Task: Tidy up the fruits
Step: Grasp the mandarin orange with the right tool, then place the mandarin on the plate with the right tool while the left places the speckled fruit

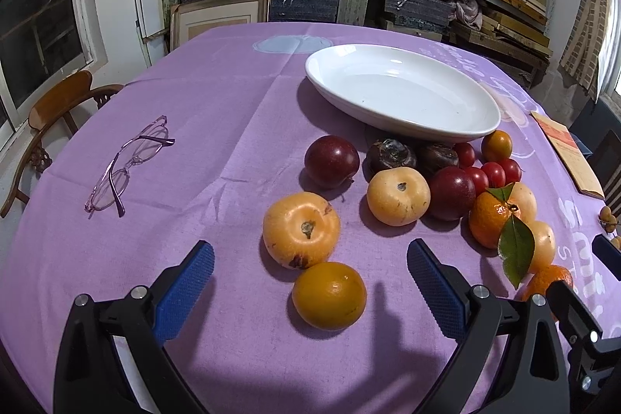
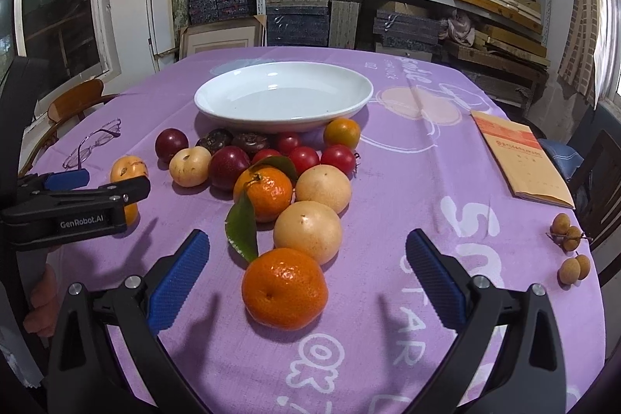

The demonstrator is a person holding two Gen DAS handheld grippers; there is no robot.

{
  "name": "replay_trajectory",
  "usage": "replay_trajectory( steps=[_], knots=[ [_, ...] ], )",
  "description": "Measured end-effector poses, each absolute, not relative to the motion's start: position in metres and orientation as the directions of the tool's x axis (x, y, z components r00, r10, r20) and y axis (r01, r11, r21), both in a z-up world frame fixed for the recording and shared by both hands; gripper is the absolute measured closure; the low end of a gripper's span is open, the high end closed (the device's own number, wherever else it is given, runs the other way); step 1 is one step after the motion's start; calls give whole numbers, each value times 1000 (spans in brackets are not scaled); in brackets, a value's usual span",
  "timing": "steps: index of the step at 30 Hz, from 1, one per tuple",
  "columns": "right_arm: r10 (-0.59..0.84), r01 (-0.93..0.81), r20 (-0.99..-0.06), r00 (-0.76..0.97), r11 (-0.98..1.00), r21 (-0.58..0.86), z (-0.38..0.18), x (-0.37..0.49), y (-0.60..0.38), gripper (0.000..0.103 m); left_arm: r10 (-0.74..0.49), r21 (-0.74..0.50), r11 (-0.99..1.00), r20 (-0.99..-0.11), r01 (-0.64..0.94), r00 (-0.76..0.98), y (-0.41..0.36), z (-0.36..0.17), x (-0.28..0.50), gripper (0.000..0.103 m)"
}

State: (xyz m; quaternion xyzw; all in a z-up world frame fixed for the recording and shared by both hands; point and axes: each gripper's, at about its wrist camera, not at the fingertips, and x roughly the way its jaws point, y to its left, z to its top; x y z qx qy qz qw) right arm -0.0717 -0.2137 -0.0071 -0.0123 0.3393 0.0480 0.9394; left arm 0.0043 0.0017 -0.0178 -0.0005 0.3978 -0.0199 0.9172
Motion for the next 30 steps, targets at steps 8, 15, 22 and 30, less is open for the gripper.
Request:
replay_trajectory(
  steps=[8, 15, 22, 30],
  knots=[
    [125, -132, -711, 692, 990, 46, -21, -58, -216, 32, -50, -26, 999, -733, 45, 679, 5, -18, 7, 3],
    [154, -161, -735, 660, 985, 61, -28, -59, -213, 57, -66, -39, 998, -741, 55, 668, 6, -20, 10, 3],
    [208, -174, -717, 665, 977, 122, -24, -65, -220, 57, -139, -90, 990, -737, 108, 662, 15, -14, 17, 3],
    [224, -171, -703, 675, 974, 147, -20, -66, -226, 57, -169, -123, 986, -759, 116, 629, 20, -18, 35, 3]
  ],
)
